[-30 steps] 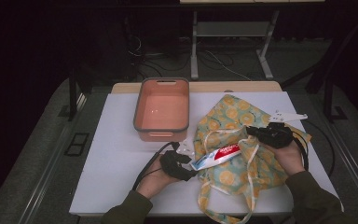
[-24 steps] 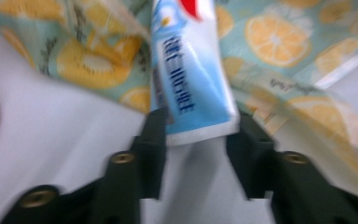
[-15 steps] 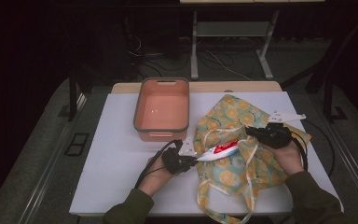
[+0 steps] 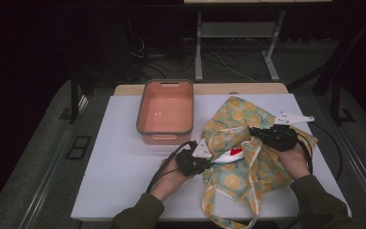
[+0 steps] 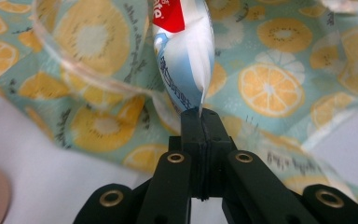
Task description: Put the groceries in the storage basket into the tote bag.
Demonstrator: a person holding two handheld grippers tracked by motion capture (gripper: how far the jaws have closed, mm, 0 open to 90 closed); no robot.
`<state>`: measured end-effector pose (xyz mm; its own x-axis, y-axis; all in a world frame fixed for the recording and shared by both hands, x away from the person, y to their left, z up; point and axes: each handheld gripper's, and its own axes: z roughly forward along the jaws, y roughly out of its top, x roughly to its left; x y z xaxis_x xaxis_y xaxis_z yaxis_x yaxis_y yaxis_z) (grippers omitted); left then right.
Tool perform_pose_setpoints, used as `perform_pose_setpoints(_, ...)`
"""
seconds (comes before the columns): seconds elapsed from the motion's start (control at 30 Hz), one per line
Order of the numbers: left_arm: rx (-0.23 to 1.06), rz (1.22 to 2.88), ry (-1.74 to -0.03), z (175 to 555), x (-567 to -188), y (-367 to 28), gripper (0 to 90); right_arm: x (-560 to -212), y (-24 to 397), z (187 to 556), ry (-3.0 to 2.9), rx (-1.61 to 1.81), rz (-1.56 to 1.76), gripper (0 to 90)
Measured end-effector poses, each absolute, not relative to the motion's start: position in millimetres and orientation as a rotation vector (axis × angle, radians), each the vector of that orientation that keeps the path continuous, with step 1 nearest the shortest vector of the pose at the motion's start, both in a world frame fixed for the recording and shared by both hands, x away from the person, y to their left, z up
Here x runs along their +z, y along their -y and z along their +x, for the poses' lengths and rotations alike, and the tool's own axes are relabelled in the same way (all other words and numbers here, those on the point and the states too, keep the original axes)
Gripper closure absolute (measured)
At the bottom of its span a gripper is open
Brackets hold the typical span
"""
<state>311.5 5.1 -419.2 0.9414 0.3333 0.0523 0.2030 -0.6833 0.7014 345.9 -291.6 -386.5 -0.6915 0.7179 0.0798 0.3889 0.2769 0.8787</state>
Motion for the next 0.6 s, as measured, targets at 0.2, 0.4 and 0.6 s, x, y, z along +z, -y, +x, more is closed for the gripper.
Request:
perform_pose_setpoints(0.2, 0.205, 2.340, -0.376, 321.6, -423.3, 15.5, 89.4, -385.1, 291.6, 345.6, -2.218, 1.387, 1.006, 89.5)
perform_pose_setpoints(0.4, 0.193, 2.316, -0.405, 333.8, -427.3, 37.0, 89.4, -383.7, 292.1, 344.5, -2.216, 1.420, 0.998, 89.6)
perform_pose_setpoints(0.6, 0.198, 2.287, -0.458, 351.3, -430.3, 60.0, 89.4, -379.5, 288.4, 341.4, -2.222, 1.451, 0.962, 89.5)
